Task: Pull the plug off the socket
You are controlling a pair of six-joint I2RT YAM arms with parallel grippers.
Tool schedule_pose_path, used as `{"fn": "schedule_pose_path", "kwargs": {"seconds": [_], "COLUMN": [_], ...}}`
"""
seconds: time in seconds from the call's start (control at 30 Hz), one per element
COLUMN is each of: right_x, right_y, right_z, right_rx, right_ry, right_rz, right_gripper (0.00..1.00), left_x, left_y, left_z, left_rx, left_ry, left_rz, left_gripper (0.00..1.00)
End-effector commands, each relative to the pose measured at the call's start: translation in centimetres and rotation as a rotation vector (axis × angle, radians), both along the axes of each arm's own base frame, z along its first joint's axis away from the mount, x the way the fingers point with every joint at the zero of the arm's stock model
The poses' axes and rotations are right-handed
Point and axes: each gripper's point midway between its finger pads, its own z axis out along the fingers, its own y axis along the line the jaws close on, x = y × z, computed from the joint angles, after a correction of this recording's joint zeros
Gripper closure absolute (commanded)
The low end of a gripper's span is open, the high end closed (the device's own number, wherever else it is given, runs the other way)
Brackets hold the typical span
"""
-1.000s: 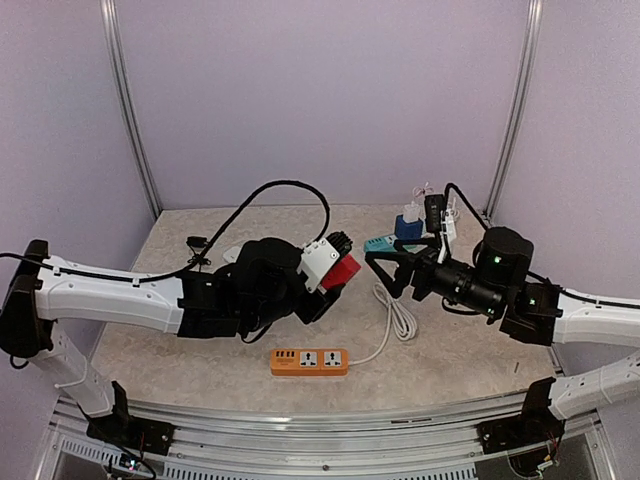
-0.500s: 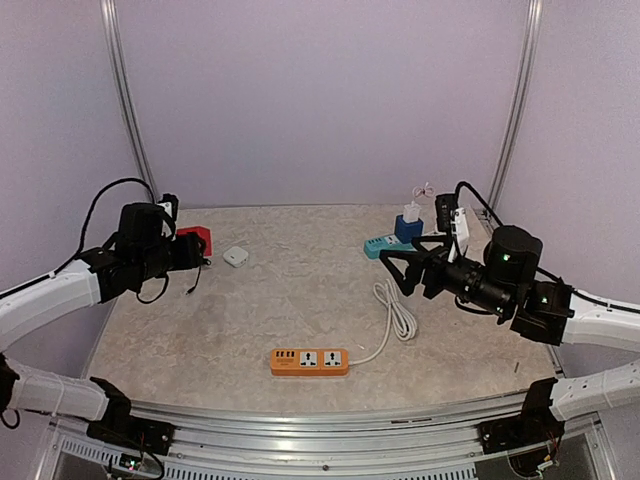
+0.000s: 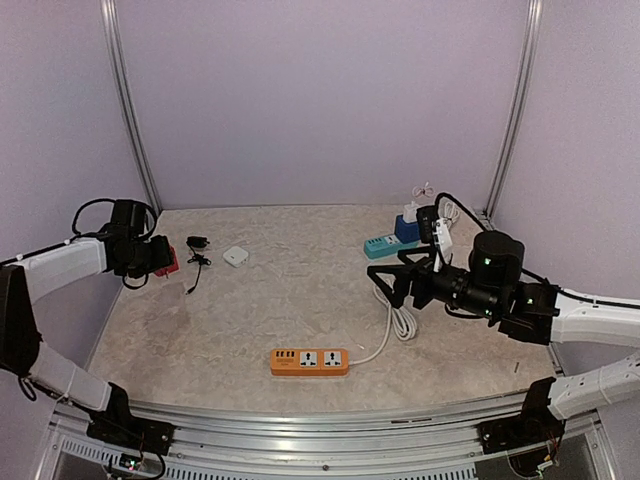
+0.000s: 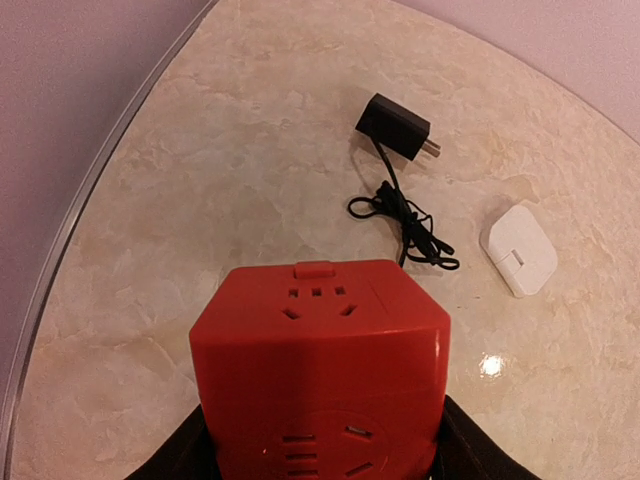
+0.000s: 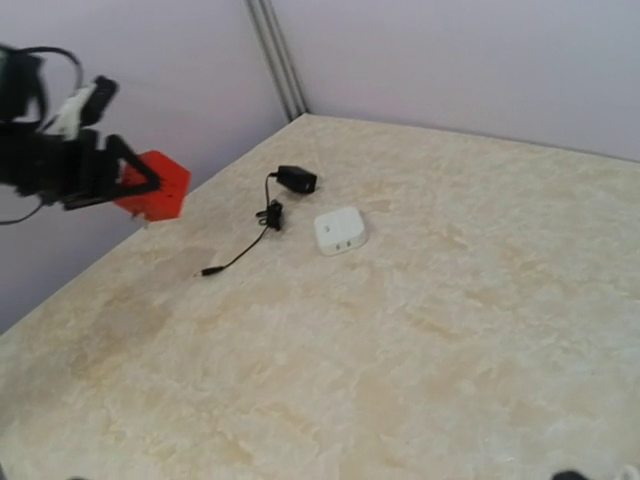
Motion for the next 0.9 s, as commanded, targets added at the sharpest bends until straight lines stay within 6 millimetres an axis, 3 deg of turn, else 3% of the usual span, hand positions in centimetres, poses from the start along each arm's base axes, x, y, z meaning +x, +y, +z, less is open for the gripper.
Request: {"fn": "schedule_pose_path", "kwargs": {"seconds": [0.0,0.33,0.6,0.67,0.73,0.87], "right_x": [-0.1,-0.8,-1.4,-1.4,-1.5,-1.5], "right_y": [0.8,3.4,3.9,4.1,4.5,5.1], "right_z": [-1.6,-4.0,-5.4,-5.7,-6.2,-7.5], "right_rx": [-0.029,-0.091,-0.111,-0.124,-0.142,-0.193], "right_ry": [0.025,0.071,0.089,0.091,0.094,0.101], "right_rz": [0.045,0.176,0.218,0.231,0.248,0.273], "right_gripper": [0.00,0.04,0.07,0.07,0.08,0.08], "left_x": [1.7,4.1,4.7,4.8,4.8,4.7], "left_y": [0.7,1.5,1.4,1.2,1.1,0.8], "left_z": [-0.6,-5.5,-9.2,-9.8,-10.1,-9.2], "left_rx": [-0.019,-0.005,-0.010,-0.016,-0.021,-0.013], "left_ry": [0.043,0.189,0.272,0.285,0.295,0.277], "left_rz": [-0.019,-0.034,-0.051,-0.058,-0.063,-0.075], "left_gripper": [0.58,0.57,0.54,0.47,0.33,0.16]}}
